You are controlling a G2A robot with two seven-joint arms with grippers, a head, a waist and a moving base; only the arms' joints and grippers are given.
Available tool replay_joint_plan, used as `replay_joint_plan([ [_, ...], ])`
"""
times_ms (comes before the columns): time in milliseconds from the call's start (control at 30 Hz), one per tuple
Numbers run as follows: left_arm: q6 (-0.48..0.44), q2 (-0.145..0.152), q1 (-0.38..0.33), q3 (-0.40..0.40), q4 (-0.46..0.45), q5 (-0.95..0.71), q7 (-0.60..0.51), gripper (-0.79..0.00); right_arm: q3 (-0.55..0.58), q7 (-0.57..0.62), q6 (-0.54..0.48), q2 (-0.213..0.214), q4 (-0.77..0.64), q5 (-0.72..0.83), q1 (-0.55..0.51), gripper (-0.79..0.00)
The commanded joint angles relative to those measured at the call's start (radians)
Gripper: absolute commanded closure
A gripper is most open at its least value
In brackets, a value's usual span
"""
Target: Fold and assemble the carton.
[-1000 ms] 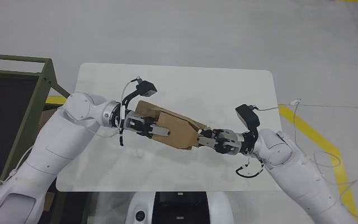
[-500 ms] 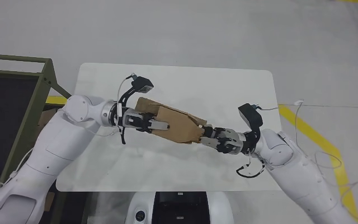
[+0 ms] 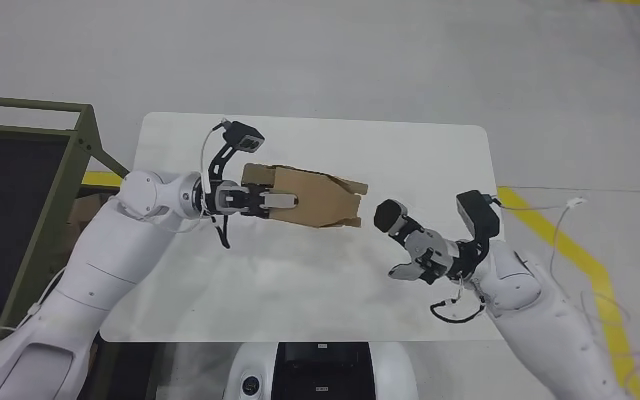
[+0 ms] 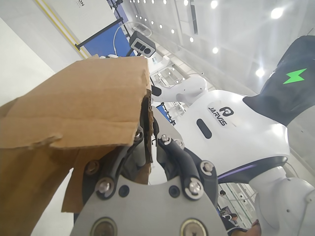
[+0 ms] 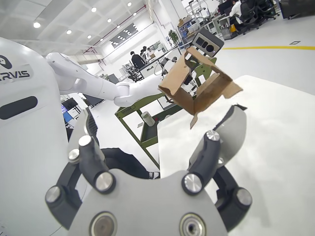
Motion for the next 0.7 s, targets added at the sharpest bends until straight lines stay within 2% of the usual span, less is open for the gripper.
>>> replay_joint_plan([
  [0, -0.001, -0.006, 0.002, -0.007, 0.011, -0.019, 0.001, 0.0, 0.011, -0.008, 0.0, 0.0, 0.014, -0.029, -0.011, -0.785],
  [167, -0.001, -0.006, 0.002, -0.007, 0.011, -0.019, 0.001, 0.0, 0.006, -0.02, 0.051, -0.006, 0.008, -0.106, -0.012, -0.785],
  [333, -0.001, -0.006, 0.002, -0.007, 0.011, -0.019, 0.001, 0.0, -0.007, -0.066, 0.008, -0.017, -0.017, -0.168, -0.002, -0.785],
  [433, 0.017, -0.009, 0.014, -0.007, -0.008, 0.01, 0.041, 0.0, -0.001, -0.099, 0.0, -0.022, -0.048, -0.231, -0.007, -0.785],
  [567, 0.027, -0.015, 0.023, -0.004, -0.014, 0.029, 0.059, 0.0, 0.046, -0.218, 0.0, -0.031, -0.116, -0.36, -0.038, -0.785],
  [667, 0.039, -0.021, 0.021, 0.003, -0.016, 0.044, 0.054, 0.0, 0.096, -0.324, 0.065, -0.04, -0.157, -0.524, -0.094, -0.785],
])
